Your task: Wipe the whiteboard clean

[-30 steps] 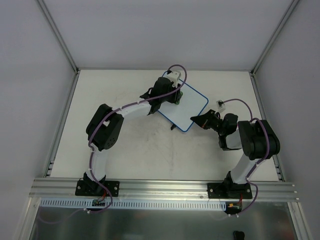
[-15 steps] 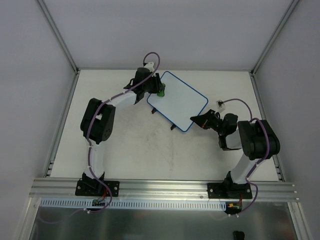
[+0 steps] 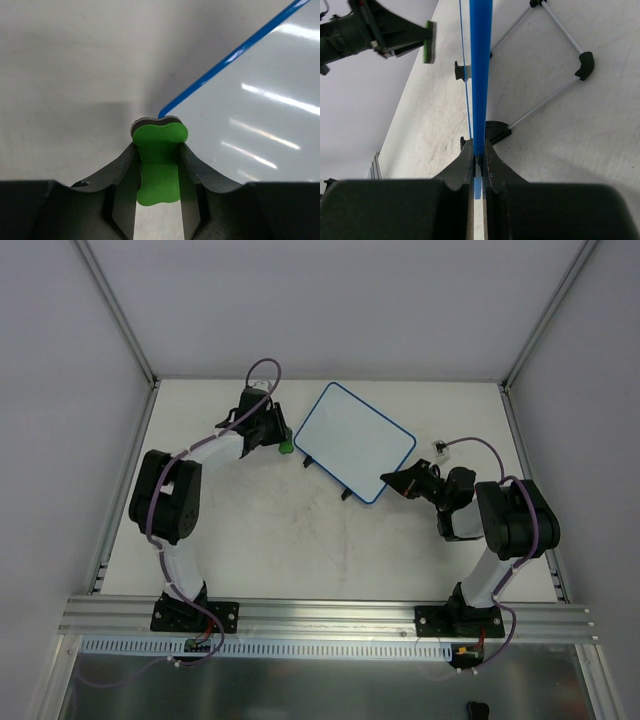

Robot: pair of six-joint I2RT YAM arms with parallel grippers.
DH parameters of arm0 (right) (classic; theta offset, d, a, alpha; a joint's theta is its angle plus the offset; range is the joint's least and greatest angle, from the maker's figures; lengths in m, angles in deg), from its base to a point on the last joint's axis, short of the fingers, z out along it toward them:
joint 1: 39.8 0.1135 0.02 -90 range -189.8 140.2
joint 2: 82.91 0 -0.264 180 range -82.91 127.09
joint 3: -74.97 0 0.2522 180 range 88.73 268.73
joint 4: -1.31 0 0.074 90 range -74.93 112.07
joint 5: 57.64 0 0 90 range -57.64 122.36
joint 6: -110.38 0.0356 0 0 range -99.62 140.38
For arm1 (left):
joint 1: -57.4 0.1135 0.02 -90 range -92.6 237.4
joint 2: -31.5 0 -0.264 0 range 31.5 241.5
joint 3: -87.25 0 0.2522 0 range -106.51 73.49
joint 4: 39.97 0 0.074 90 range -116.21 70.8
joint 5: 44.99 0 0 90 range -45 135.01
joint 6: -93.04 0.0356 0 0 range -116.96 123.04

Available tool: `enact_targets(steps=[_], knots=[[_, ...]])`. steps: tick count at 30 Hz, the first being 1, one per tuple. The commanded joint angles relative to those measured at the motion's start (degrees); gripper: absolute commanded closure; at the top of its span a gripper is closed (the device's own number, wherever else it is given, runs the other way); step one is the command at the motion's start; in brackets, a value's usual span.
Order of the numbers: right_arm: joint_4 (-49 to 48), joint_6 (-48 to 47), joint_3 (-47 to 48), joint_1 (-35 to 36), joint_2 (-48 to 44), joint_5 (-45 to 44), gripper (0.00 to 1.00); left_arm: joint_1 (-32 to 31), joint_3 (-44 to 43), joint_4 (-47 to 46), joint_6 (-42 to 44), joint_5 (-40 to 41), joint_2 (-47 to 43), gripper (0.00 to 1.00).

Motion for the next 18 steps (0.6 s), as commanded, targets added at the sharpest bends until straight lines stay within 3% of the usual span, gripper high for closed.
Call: enact_targets(steps=[1, 4, 10, 15, 18], knots=[[-12.47, -1.75, -0.18, 0.02, -1.06, 0.86, 1.0, 2.63, 4.58, 7.35, -0.63, 4.81, -11.97, 1.0], [-12.56, -1.75, -0.18, 0.02, -1.06, 0.78, 1.0, 7.29, 9.67, 11.32, -2.83, -3.17, -13.75, 1.0], [-12.56, -1.58, 0.0, 0.02, -1.06, 0.95, 1.0, 10.55, 16.28, 16.86, -6.0, -9.25, -13.75, 1.0], [-12.56, -1.75, -0.09, -0.07, -1.5, 0.87, 1.0, 10.55, 18.13, 24.32, -1.18, -10.32, -14.02, 1.0], [-12.56, -1.58, -0.01, 0.02, -1.06, 0.95, 1.0, 10.46, 21.21, 27.23, 0.33, -5.14, -16.38, 1.0]])
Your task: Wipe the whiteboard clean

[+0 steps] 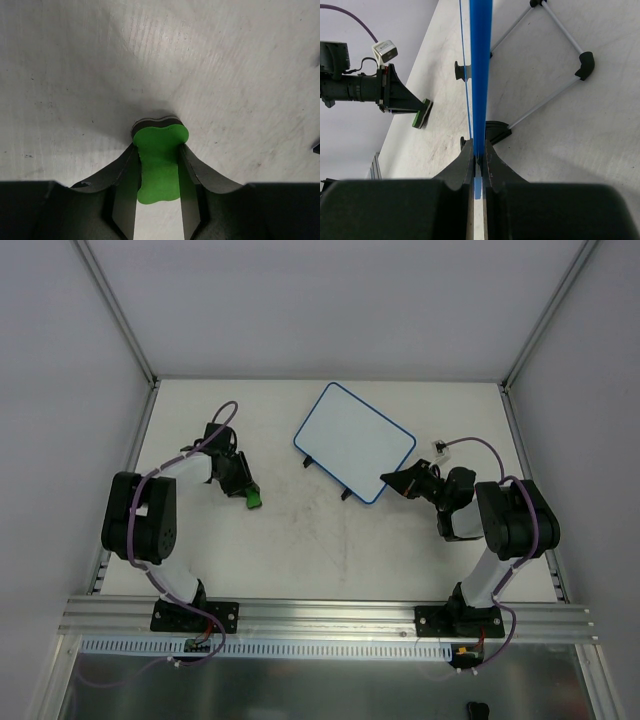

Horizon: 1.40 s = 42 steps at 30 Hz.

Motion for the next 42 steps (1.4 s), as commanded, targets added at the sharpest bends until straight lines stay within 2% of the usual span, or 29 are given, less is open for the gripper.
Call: enact_targets(steps=[1, 7, 8, 10, 11, 16, 24, 30, 35, 37, 42], knots=[[-12.56, -1.47, 0.19, 0.11, -0.97, 1.02, 1.0, -0.1, 3.55, 5.86, 3.11, 3.72, -4.89, 0.98], [-12.56, -1.46, 0.37, 0.28, -0.97, 1.11, 1.0, -0.18, 6.72, 5.77, 2.85, 8.03, -9.64, 0.97], [-12.47, -1.47, 0.19, 0.2, -1.06, 1.02, 1.0, -0.27, 6.9, 5.86, 2.67, 8.82, -10.08, 0.85], [-12.56, -1.55, 0.28, 0.19, -0.97, 1.02, 1.0, -0.45, 7.6, 5.86, 2.41, 10.76, -11.75, 0.54], [-12.56, -1.47, 0.19, 0.28, -1.06, 1.02, 1.0, -0.53, 7.78, 5.69, 2.58, 10.85, -12.45, 0.02], [-12.47, -1.55, 0.11, 0.19, -1.15, 1.02, 1.0, -1.15, 9.01, 5.42, 1.79, 14.18, -18.16, 0.01], [-12.56, -1.47, 0.28, 0.2, -0.97, 1.02, 1.0, -1.24, 21.21, -0.72, -0.93, 27.79, -38.89, 0.01], [-12.47, -1.29, 0.37, 0.19, -0.8, 0.84, 0.98, -1.15, 31.06, -9.5, 1.52, 32.55, -56.21, 0.01], [-12.47, -1.55, 0.02, 0.11, -1.15, 0.58, 0.9, -1.15, 34.23, -11.19, 4.6, 35.37, -62.9, 0.01], [-12.47, -1.47, 0.1, 0.11, -1.15, 0.58, 0.81, -1.15, 35.29, -11.28, 4.52, 35.2, -64.22, 0.01], [-12.47, -1.47, 0.11, 0.11, -1.15, 0.4, 0.74, -1.24, 36.34, -11.28, 5.57, 33.35, -67.39, 0.01]])
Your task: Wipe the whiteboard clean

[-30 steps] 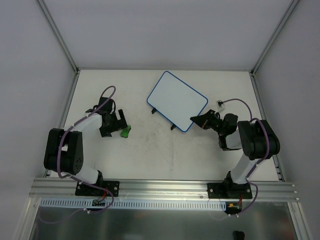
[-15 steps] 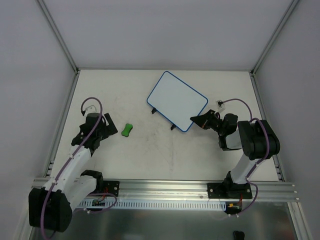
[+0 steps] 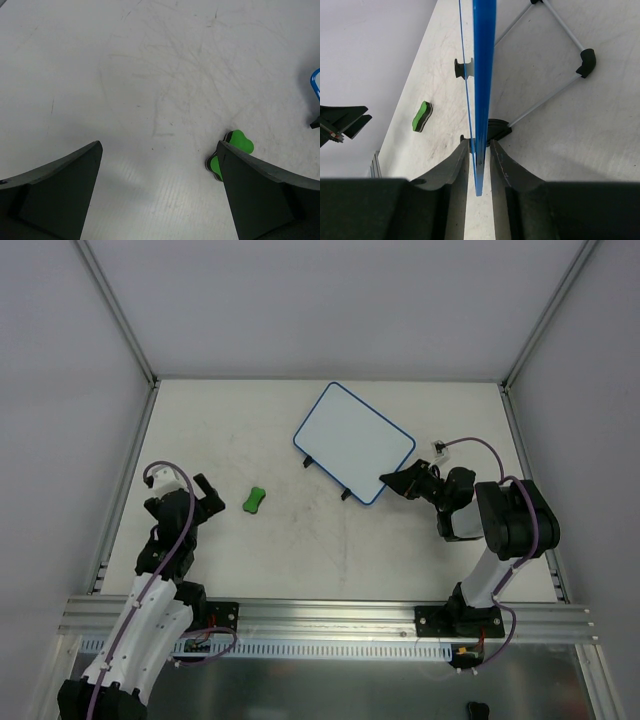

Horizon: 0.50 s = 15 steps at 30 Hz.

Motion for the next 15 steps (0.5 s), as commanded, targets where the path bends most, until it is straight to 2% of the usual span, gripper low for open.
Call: enact_targets(steps=[1, 3, 5, 6, 12, 15], knots=[[-12.78, -1.25, 0.15, 0.11, -1.15, 0.19, 0.74, -0.3, 1.29, -2.25, 1.51, 0.34, -2.67, 0.01], [-12.69, -1.33, 0.15, 0.11, -1.24, 0.27, 0.73, -0.3, 1.99, -2.16, 1.33, 0.61, -4.17, 0.01], [-12.69, -1.33, 0.15, 0.19, -1.32, 0.1, 0.66, -0.39, 2.17, -2.25, 1.24, 0.61, -4.78, 0.01], [-12.78, -1.25, 0.06, 0.02, -1.24, 0.1, 0.57, -0.3, 2.17, -2.17, 1.24, 0.52, -4.96, 0.01], [-12.69, -2.56, -2.4, -0.33, -4.48, -2.89, 0.25, -0.3, 2.08, -2.16, 1.42, -0.01, -4.87, 0.01], [-12.6, -2.92, -5.47, -1.56, -9.57, -4.2, 0.17, -0.3, 2.08, -2.16, 1.5, -0.18, -5.31, 0.01]])
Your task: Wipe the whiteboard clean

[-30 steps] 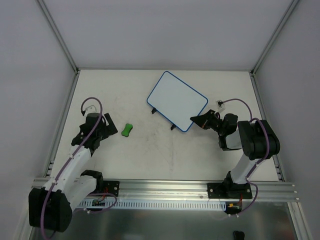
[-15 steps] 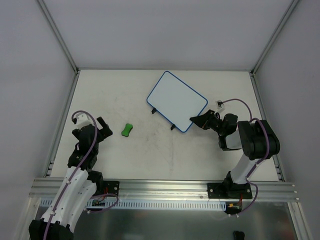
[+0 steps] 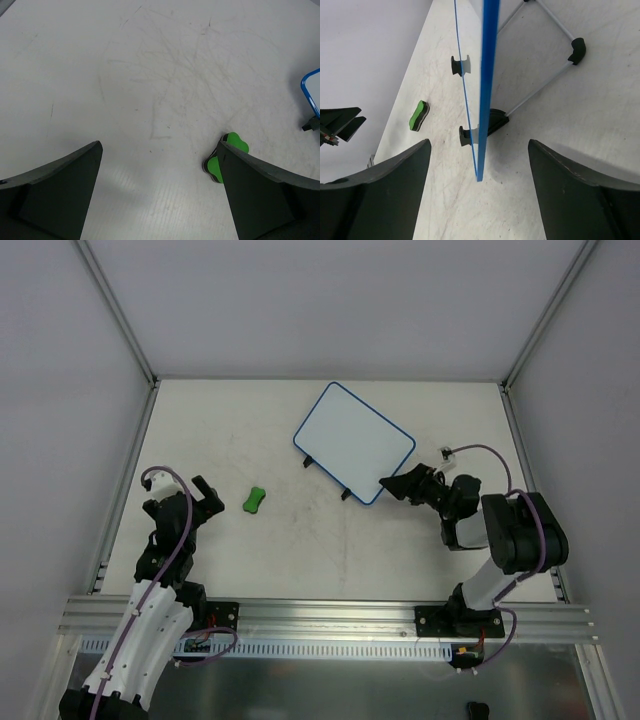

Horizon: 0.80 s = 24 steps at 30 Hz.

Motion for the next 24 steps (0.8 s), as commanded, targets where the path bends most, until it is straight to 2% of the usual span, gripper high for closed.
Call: enact_targets(steps=[1, 4, 8, 12, 13, 14, 15, 16, 17, 20, 24], knots=[[-13.48, -2.41, -3.94, -1.54, -7.63, -2.66, 0.16, -0.3, 0.31, -1.88, 0.83, -0.31, -0.96, 0.01], [-13.04, -3.47, -7.55, -2.59, -15.63, -4.24, 0.04, -0.3, 0.4, -1.79, 1.0, -0.93, -1.23, 0.01], [-7.7, -4.26, -11.77, -3.65, -25.3, -5.91, 0.02, -0.39, -0.04, -2.06, 1.35, -2.95, -0.44, 0.01], [13.28, -10.22, -11.96, -3.65, -41.53, -10.72, 0.02, -0.39, -0.22, -2.06, 1.44, -3.04, -0.18, 0.01], [27.86, -15.02, -11.35, -3.31, -51.15, -13.27, 0.02, -0.39, -0.22, -2.14, 1.35, -2.78, -0.35, 0.01], [37.58, -17.86, -10.3, -2.69, -56.46, -16.69, 0.02, -0.39, -0.04, -2.14, 1.27, -2.6, -0.7, 0.01], [45.59, -20.49, -8.89, -1.73, -61.22, -25.16, 0.02, -0.39, -0.04, -2.32, 1.18, -2.34, -0.96, 0.01], [54.81, -22.17, -8.18, -0.33, -65.61, -28.38, 0.01, -0.39, 0.05, -2.32, 1.26, -2.34, -1.23, 0.01], [56.73, -22.63, -8.7, 0.03, -72.97, -30.06, 0.01, -0.39, 0.13, -2.41, 1.27, -2.34, -1.66, 0.01], [63.06, -22.89, -9.84, 0.04, -82.41, -31.57, 0.01, -0.39, 0.66, -3.11, 1.09, -2.34, -2.46, 0.01], [70.1, -22.72, -11.34, -0.05, -88.75, -36.31, 0.01, -0.39, 1.19, -3.38, 0.3, -2.95, -3.25, 0.01]])
